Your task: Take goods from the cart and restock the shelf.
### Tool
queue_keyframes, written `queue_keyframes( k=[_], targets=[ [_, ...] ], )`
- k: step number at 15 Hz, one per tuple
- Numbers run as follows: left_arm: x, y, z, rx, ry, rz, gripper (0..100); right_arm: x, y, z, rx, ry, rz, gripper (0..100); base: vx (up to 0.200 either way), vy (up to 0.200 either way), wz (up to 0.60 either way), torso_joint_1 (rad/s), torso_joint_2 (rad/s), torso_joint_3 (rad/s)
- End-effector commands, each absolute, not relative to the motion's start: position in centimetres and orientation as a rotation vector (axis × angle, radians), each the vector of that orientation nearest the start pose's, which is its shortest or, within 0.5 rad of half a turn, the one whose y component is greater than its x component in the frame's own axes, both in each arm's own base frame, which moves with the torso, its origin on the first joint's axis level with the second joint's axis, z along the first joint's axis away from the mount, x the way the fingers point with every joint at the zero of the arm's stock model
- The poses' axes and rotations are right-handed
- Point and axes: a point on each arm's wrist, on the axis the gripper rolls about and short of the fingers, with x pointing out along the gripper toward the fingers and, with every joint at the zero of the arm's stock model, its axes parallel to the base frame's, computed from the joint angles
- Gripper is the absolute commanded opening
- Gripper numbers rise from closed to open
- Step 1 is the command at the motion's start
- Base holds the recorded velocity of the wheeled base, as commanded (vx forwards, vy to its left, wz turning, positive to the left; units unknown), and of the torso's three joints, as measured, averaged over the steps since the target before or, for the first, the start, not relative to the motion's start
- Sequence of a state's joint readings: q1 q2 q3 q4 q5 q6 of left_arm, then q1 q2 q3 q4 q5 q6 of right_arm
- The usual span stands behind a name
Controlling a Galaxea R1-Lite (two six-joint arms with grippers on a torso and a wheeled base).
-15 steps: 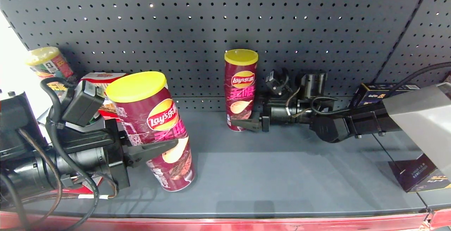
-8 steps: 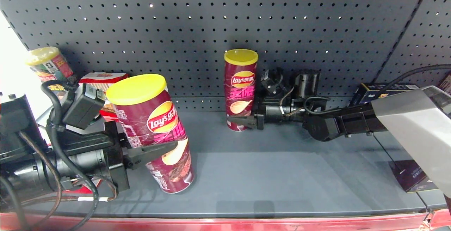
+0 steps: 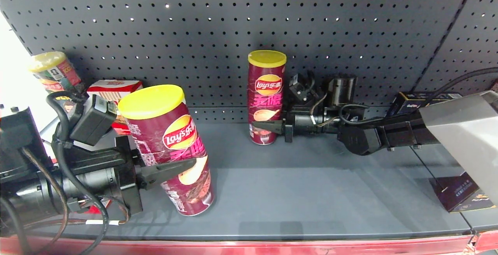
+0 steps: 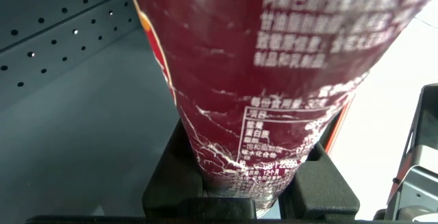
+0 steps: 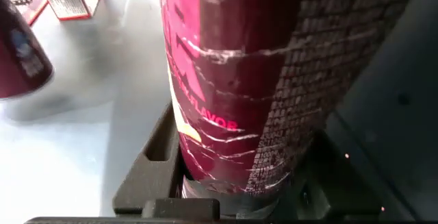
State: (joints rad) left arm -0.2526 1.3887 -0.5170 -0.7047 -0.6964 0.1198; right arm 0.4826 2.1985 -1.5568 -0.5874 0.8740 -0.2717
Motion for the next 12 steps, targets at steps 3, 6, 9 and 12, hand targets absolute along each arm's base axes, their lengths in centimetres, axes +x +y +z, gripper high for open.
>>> queue_keyframes(
  k=[3,6,9,12],
  targets=[
    [20.2,-6.4,19.4,0.074,0.107,-0.944,0,34.5,21.6,23.8,-0.230,-0.188,1.339,0,0.000,0.000,0.00,0.000,0.00,0.000],
    [20.2,-6.4,19.5,0.074,0.104,-0.946,0,29.6,20.5,24.4,-0.226,-0.158,1.377,0,0.000,0.000,0.00,0.000,0.00,0.000],
    [20.2,-6.5,19.6,0.075,0.099,-0.948,0,25.2,20.1,23.2,-0.226,-0.139,1.364,0,0.000,0.000,0.00,0.000,0.00,0.000],
    [20.2,-6.4,19.6,0.074,0.099,-0.940,0,22.3,19.8,20.2,-0.227,-0.101,1.345,0,0.000,0.000,0.00,0.000,0.00,0.000]
  ],
)
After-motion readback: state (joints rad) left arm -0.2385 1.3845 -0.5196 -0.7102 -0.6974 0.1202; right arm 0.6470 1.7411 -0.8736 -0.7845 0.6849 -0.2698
